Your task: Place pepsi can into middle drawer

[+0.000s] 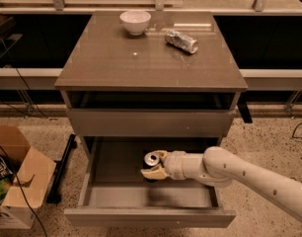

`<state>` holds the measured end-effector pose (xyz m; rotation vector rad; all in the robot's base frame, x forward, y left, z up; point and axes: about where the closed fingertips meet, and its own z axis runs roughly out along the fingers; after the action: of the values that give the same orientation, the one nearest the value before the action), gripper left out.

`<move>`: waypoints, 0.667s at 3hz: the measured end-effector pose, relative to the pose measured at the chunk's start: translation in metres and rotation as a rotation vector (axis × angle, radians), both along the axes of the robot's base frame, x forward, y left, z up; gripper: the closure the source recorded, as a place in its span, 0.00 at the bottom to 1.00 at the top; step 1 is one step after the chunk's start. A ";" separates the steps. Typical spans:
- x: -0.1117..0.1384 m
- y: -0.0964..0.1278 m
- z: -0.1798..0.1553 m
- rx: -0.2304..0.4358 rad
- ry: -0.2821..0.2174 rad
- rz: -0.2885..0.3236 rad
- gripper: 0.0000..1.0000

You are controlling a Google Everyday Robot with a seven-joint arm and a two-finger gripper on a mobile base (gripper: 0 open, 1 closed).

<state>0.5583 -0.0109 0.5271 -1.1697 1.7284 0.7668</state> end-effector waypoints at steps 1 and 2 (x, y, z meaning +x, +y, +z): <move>0.003 0.008 -0.030 -0.016 -0.017 -0.005 1.00; -0.002 0.013 -0.060 -0.057 -0.014 -0.020 1.00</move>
Offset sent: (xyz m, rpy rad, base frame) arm -0.0092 0.0146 -0.0996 -0.1203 -0.0077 -0.0559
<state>0.5561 0.0026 0.4676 -1.1909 1.7581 0.7000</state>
